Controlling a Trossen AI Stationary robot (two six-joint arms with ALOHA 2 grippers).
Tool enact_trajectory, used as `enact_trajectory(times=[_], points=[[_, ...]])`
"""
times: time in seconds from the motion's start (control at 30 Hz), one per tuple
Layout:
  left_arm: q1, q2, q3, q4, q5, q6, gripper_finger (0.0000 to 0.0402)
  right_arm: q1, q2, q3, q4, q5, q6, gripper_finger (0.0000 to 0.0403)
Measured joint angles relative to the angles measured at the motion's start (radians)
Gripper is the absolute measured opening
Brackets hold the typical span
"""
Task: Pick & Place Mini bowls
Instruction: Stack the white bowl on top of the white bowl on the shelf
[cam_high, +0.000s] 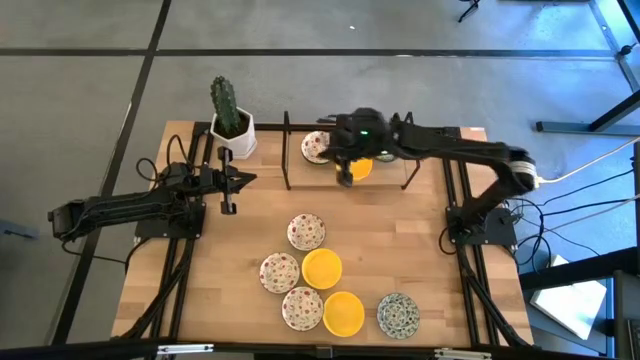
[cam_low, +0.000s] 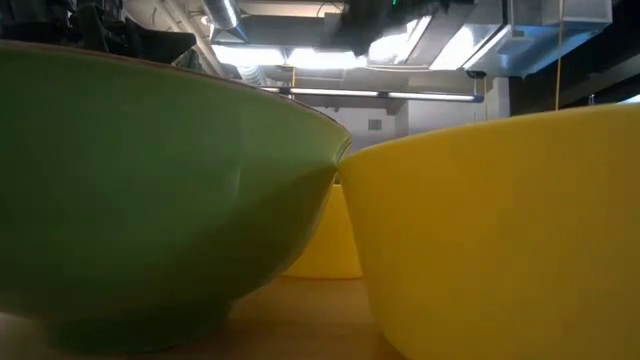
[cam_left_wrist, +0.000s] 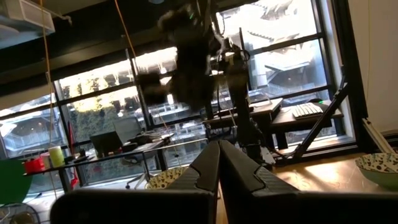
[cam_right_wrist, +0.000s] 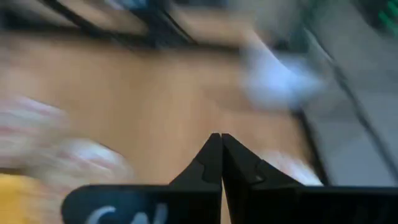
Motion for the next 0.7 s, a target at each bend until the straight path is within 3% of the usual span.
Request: enact_trajectory(times=[0.13,0.2,0.27,0.4,0.53,0.7], points=[[0.000,0.000,0.000,-0.010,0.000,0.000,0.0007,0.093,-0.121,-0.001,0.077,-0.342,0.073,0.0003],[0.000,0.000,0.000,-0.015,0.000,0.002,0.0005,0.152,-0.180,-0.001,0.047,-0.410,0.083,0.0004],[0.000,0.000,0.000,-0.021,0.000,0.007,0.0004,0.228,-0.238,-0.010,-0.009,-0.390,0.070,0.0004],[0.000,0.000,0.000,-0.022,0.000,0.008,0.0006,0.400,-0.379,-0.146,0.010,-0.238,0.070,0.0004],[0.000,0.000,0.000,-0.022,-0.003,0.008,0.0008,0.530,-0.547,-0.413,0.182,-0.215,0.179,0.0005],[0.000,0.000,0.000,-0.021,-0.060,0.008,0.0004,0.600,-0.781,-0.751,0.323,-0.039,0.256,0.0005]])
